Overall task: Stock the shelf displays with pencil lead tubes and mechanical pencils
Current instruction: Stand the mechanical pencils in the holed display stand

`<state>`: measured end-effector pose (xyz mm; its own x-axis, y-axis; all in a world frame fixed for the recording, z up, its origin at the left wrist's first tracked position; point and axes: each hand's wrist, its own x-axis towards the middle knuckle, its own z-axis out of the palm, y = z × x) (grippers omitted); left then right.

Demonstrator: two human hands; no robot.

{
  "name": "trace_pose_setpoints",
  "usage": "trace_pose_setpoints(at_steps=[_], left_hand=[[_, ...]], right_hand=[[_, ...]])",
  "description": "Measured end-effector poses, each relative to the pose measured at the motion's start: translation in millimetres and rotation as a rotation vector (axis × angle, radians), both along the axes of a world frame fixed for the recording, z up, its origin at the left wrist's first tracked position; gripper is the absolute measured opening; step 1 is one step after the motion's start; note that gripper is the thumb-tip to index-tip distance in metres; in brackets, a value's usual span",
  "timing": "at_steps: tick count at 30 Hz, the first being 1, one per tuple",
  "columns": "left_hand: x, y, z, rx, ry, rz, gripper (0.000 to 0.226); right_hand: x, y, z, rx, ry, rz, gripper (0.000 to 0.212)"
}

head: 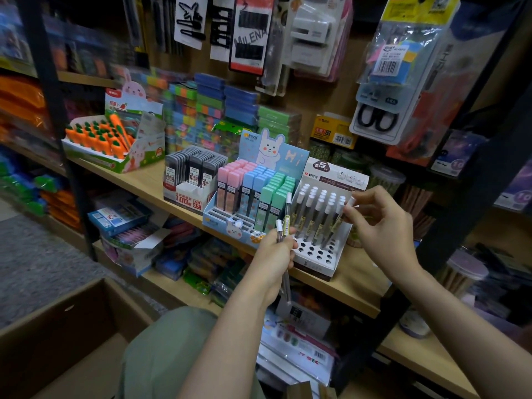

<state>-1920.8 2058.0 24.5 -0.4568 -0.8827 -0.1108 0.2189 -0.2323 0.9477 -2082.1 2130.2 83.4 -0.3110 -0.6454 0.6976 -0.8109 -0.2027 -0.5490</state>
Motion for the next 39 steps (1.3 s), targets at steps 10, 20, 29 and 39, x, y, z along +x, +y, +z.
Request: trace_pose_setpoints(at_steps=[10,20,29,39], left_hand=[[2.6,1.6,0.3,-0.028,0.104,-0.050,0.022],[4.8,8.3,3.8,-0.112,0.166,-0.178,0.022],[5.1,14.3,8.2,-0.130,0.144,-0.306,0.018],[5.8,7.6,5.4,-0.148,-0.030,-0.135,0.034]], right_hand=[[-4.9,-17.3,0.1,0.057,0.135,-0.133,0.021],[3.7,-7.0,5.9,0.073,0.110,-0.140,0.027],[29.6,-7.2,28.4,0.154,-0.130,0.160,0.029],[3.8,19.1,52.9,0.027,0.181,-0.107,0.019]])
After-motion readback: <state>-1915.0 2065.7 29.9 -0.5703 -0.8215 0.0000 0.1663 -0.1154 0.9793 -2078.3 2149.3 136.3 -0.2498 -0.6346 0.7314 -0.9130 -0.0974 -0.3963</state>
